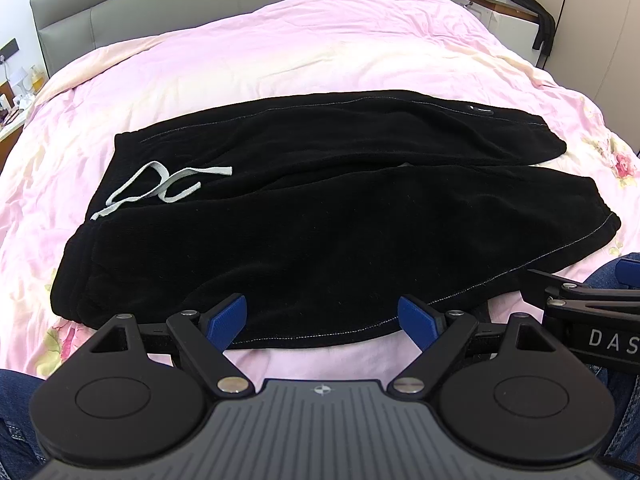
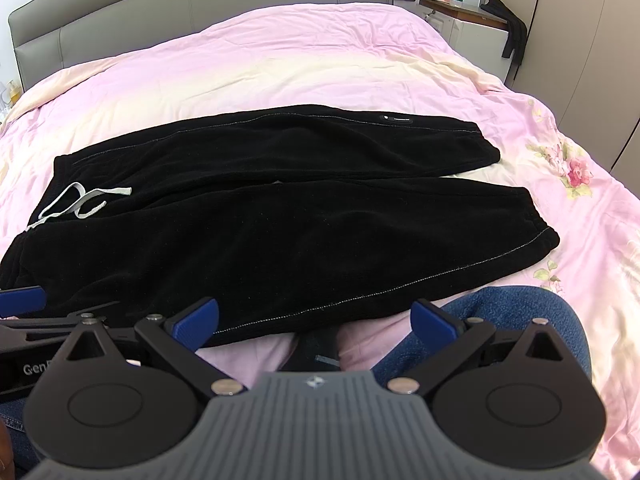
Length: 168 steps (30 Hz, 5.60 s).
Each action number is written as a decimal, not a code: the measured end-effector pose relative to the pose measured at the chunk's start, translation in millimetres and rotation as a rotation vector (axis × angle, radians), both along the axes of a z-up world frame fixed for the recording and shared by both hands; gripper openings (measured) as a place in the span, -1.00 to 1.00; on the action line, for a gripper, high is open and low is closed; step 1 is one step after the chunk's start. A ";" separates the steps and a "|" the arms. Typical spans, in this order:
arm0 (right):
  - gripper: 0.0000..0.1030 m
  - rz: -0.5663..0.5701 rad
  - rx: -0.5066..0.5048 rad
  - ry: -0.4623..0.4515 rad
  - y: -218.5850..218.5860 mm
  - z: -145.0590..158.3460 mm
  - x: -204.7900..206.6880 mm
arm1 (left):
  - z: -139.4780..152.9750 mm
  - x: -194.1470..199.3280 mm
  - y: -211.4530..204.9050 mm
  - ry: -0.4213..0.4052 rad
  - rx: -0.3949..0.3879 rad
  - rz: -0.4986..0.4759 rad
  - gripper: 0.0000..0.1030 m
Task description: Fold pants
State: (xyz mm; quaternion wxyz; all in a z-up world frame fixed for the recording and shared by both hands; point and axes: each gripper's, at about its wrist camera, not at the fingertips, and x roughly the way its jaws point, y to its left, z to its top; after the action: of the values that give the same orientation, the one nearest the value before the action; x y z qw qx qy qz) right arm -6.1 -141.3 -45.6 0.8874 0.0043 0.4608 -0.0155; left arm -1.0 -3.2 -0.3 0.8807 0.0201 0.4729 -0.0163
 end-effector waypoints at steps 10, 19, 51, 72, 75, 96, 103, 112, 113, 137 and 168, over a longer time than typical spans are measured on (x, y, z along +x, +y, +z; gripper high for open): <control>0.90 0.002 0.003 -0.001 -1.2 -2.5 -0.6 | -1.0 0.3 -0.9 0.001 0.001 0.000 0.94; 0.90 0.002 0.003 -0.001 -0.9 -2.4 -0.1 | -0.9 0.5 -0.7 0.001 0.000 0.000 0.94; 0.90 0.002 0.003 0.003 -0.2 -3.9 0.8 | -0.3 0.4 0.4 0.003 0.000 -0.001 0.94; 0.90 -0.021 0.031 -0.011 -8.9 -8.8 0.6 | -6.5 0.2 3.9 0.010 -0.007 0.010 0.94; 0.90 -0.044 0.040 -0.016 -19.8 -10.1 3.8 | -10.1 2.4 7.6 0.016 -0.013 0.024 0.94; 0.90 -0.418 0.266 -0.217 -242.2 -3.2 85.1 | -107.0 41.0 155.4 0.281 -0.492 0.642 0.94; 0.90 -0.553 0.564 -0.076 -319.7 -80.2 106.0 | -138.4 40.1 164.8 0.295 -0.592 0.780 0.94; 0.91 -0.764 0.896 -0.002 -358.4 -187.4 105.7 | -163.0 39.2 189.9 0.179 -0.823 0.958 0.84; 0.91 -0.759 0.904 -0.023 -358.6 -192.0 106.1 | -160.8 39.8 189.0 0.159 -0.833 0.955 0.82; -0.89 -0.712 1.129 -0.277 -374.7 -173.4 109.9 | -49.0 56.5 188.3 -0.204 -0.716 0.622 -0.52; -0.35 -0.895 1.181 -0.480 -335.0 -189.8 366.3 | -170.3 318.5 269.5 -0.140 -1.384 0.925 -0.03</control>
State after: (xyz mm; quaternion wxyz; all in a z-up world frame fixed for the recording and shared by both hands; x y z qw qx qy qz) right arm 360.2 -476.3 -235.5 0.7229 0.6648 0.1427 -0.1227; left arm 317.5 266.3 -170.5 0.6395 -0.7206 0.2607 0.0613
